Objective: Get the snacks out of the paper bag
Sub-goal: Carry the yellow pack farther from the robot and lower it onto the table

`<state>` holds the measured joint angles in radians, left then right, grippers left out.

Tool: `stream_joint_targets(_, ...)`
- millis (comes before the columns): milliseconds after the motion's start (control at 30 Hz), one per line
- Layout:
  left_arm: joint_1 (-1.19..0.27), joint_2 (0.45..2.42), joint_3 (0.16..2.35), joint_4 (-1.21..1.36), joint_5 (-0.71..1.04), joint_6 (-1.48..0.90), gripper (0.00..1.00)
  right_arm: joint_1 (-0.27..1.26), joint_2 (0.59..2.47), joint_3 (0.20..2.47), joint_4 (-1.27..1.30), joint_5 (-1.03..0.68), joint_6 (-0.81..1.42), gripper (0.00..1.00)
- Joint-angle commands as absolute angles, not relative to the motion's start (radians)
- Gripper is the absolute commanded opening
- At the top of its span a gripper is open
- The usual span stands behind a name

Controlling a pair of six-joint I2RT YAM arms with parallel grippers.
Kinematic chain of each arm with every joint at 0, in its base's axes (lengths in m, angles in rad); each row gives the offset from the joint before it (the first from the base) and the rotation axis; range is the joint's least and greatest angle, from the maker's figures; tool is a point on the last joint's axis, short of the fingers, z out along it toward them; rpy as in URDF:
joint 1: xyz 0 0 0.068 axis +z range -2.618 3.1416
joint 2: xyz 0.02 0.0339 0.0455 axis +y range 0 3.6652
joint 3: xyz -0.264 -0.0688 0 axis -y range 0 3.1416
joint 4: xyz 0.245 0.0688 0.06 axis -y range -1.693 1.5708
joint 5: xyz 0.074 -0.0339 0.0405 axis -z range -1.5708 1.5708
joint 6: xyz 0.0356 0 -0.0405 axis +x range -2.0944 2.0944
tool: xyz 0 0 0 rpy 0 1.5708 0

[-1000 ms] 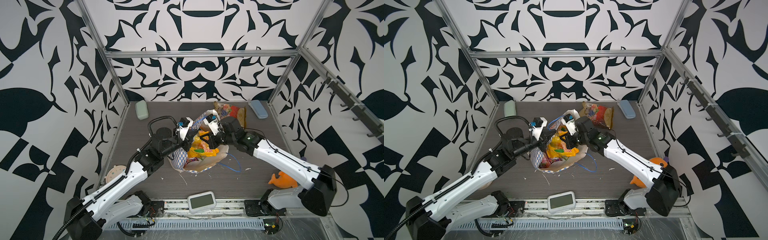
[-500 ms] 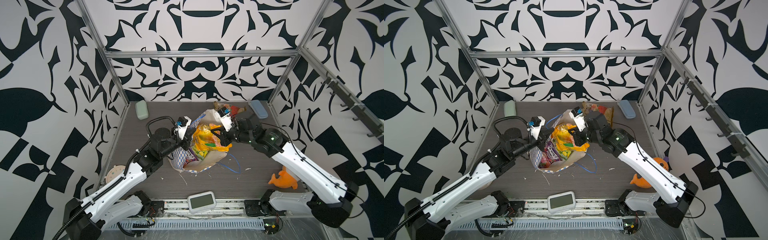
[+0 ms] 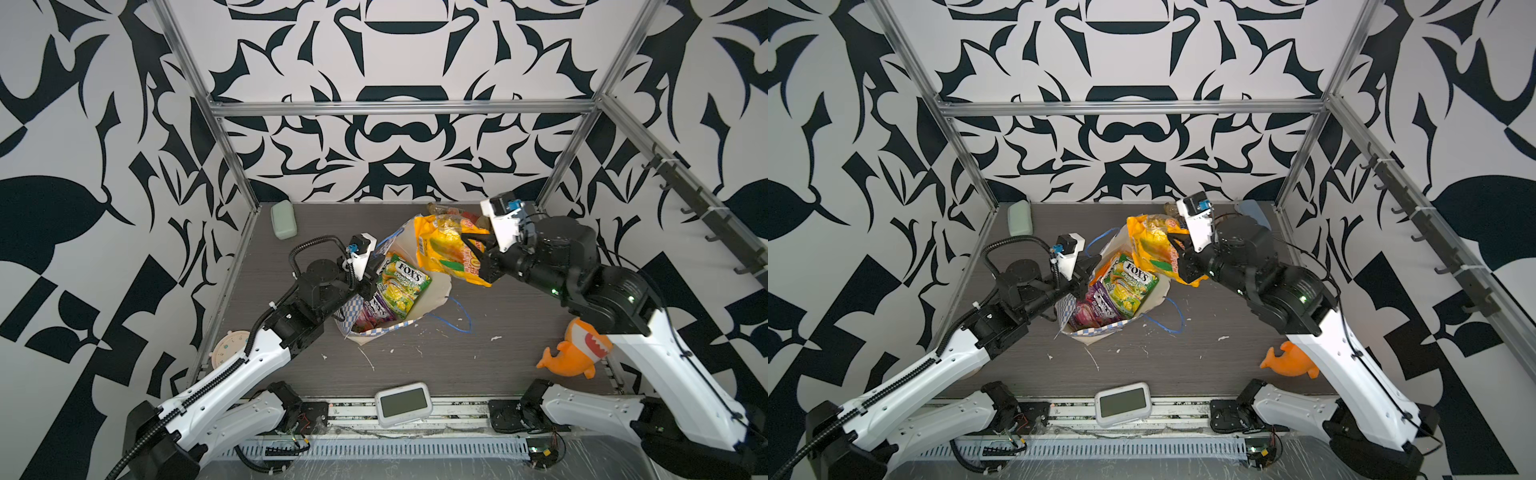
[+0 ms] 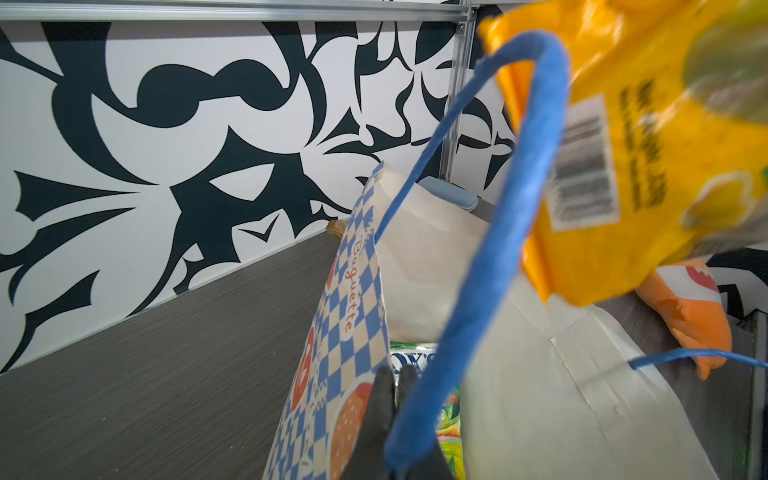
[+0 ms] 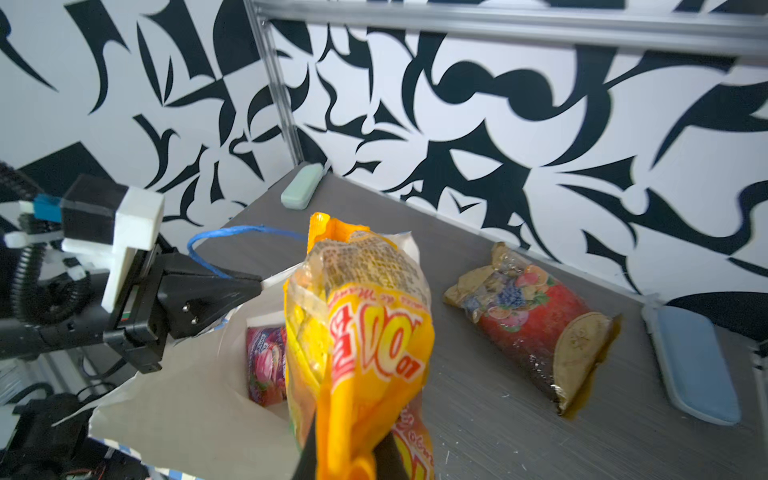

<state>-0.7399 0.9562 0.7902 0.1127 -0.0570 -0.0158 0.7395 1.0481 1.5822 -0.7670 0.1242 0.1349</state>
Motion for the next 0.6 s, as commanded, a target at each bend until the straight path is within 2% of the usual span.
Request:
stream_joint_targets(0,-0.744,0.928,0.785,0.158,-0.06,-0.01,0.0,0.74,0.972,1.628,-0.676,0.314,0.127,0.0)
stream_joint_targets(167,-0.744,0.934,0.791,0.163,-0.054,-0.01,0.0,0.737,0.932,1.558,-0.696,0.55,0.106,0.0)
stream_joint_targets(300,-0.744,0.941,0.794,0.172,-0.041,-0.01,0.0,0.685,0.951,1.477,-0.724,0.606,0.154,0.0)
stream_joint_targets(400,-0.744,0.942,0.799,0.172,-0.032,-0.012,0.0,0.487,1.001,1.404,-0.736,0.357,0.244,0.0)
stream_joint_targets(467,-0.744,0.939,0.797,0.172,-0.028,-0.013,0.0,0.312,1.051,1.338,-0.714,0.093,0.302,0.0)
stream_joint_targets(567,-0.744,0.93,0.794,0.17,-0.025,-0.016,0.0,0.203,1.077,1.199,-0.571,-0.134,0.353,0.0)
